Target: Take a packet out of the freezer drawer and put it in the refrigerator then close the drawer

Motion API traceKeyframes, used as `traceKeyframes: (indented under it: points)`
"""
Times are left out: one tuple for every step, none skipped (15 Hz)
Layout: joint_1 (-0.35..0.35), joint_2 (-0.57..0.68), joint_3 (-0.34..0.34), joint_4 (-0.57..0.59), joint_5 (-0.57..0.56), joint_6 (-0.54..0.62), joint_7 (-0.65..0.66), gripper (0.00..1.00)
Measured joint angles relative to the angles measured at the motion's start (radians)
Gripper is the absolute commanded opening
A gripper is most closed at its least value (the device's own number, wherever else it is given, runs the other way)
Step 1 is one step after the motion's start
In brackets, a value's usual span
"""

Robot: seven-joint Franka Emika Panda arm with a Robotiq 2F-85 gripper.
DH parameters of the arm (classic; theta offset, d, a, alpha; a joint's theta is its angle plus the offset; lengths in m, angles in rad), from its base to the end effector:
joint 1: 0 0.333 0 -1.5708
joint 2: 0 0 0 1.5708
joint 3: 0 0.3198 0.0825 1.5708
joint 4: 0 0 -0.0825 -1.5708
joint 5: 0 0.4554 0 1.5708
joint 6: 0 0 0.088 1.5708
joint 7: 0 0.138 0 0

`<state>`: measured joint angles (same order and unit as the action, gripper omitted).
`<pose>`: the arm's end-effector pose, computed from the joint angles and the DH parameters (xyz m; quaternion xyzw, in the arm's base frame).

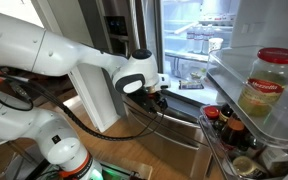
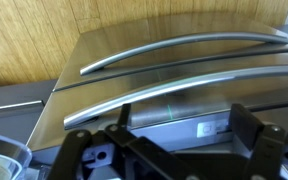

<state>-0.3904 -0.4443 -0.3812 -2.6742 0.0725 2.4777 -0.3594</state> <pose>0.3476 -0.3112 0.3186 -0.9640 0.2198 -0.1461 0.0337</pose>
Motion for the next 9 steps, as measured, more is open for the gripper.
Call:
traceKeyframes:
  points:
    - [-0.007, -0.028, 0.011, 0.001, -0.015, -0.015, 0.041, 1.00]
    - [-0.015, -0.054, 0.025, 0.002, -0.029, -0.028, 0.081, 1.00]
    - [-0.023, -0.078, 0.039, 0.003, -0.041, -0.040, 0.118, 1.00]
    - [-0.029, -0.100, 0.053, 0.003, -0.052, -0.052, 0.152, 1.00]
    - [-0.035, -0.119, 0.064, 0.003, -0.059, -0.060, 0.185, 1.00]
    - [-0.042, -0.136, 0.074, 0.003, -0.065, -0.069, 0.215, 1.00]
    - [-0.047, -0.150, 0.082, 0.004, -0.069, -0.076, 0.237, 1.00]
    - [-0.051, -0.160, 0.087, 0.004, -0.070, -0.081, 0.246, 1.00]
    - [-0.053, -0.165, 0.088, 0.003, -0.070, -0.084, 0.252, 1.00]
